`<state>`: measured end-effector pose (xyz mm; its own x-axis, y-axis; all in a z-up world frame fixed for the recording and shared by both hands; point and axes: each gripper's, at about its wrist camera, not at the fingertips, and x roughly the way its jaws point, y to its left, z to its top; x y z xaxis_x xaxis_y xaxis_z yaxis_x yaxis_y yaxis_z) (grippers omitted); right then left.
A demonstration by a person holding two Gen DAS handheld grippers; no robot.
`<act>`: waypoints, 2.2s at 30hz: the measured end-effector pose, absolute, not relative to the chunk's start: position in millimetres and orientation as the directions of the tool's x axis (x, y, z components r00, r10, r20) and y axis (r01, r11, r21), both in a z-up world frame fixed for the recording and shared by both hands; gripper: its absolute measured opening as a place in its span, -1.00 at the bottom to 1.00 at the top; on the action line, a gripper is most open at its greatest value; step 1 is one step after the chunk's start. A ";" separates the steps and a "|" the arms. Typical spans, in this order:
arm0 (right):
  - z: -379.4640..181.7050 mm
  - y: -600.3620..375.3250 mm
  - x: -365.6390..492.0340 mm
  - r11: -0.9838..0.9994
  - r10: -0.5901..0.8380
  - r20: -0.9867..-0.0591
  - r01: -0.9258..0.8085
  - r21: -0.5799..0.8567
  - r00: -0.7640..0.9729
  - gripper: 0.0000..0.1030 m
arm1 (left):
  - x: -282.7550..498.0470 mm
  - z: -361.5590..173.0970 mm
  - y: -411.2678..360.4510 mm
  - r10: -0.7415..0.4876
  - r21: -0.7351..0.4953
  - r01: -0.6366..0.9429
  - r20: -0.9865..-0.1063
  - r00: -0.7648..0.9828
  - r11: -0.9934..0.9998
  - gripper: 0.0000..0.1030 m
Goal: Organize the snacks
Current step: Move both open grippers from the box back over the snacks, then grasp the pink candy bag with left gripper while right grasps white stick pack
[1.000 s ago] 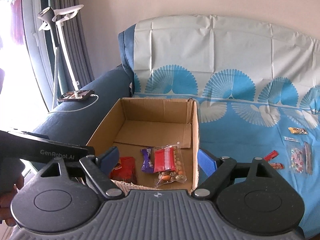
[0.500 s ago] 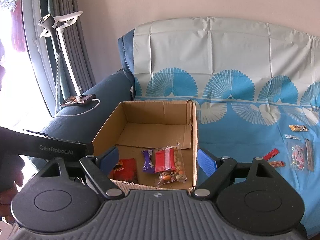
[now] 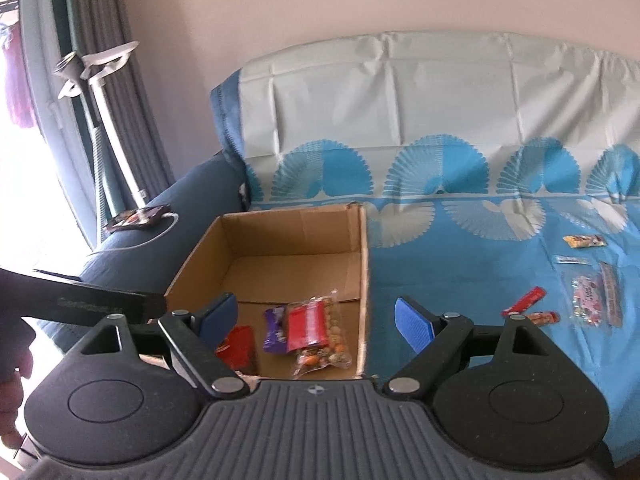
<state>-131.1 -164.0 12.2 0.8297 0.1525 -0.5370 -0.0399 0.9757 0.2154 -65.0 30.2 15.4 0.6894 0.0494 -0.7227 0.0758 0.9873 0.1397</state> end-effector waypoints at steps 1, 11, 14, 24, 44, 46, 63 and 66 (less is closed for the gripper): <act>12.0 -168.3 -130.8 0.976 0.142 -0.535 -0.027 0.216 0.833 0.69 | -63.8 16.4 26.4 0.046 0.142 0.082 -0.721 0.691 0.986 1.00; -4.8 -255.8 -132.9 0.955 -0.044 -0.548 0.196 0.222 0.835 0.70 | -34.3 16.5 -40.2 -0.008 0.168 0.191 -0.730 0.683 0.967 1.00; -14.7 -291.6 -132.5 0.937 -0.122 -0.561 0.281 0.207 0.819 0.70 | -22.1 11.2 -67.9 -0.027 0.173 0.230 -0.742 0.669 0.958 1.00; -67.5 -407.3 -130.3 0.835 -0.308 -0.633 0.521 0.179 0.710 0.70 | 39.4 -36.5 -186.9 -0.098 0.163 0.400 -0.825 0.557 0.902 1.00; -238.4 -598.8 37.7 0.801 -0.337 -0.814 0.599 0.017 0.473 0.71 | 169.1 -155.8 -356.1 -0.031 0.193 0.500 -0.914 0.405 0.844 1.00; -246.9 -605.1 46.2 0.791 -0.374 -0.783 0.611 0.011 0.498 0.74 | 174.2 -159.1 -356.8 -0.016 0.204 0.493 -0.914 0.405 0.846 1.00; -248.9 -670.7 -4.3 0.811 -0.366 -0.804 0.585 -0.029 0.468 0.90 | 175.3 -218.3 -528.6 -0.223 -0.071 0.628 -0.961 0.166 0.775 1.00; -251.5 -670.6 -9.4 0.820 -0.366 -0.799 0.571 -0.034 0.477 0.97 | 178.9 -241.5 -543.5 -0.203 -0.088 0.613 -0.972 0.121 0.785 1.00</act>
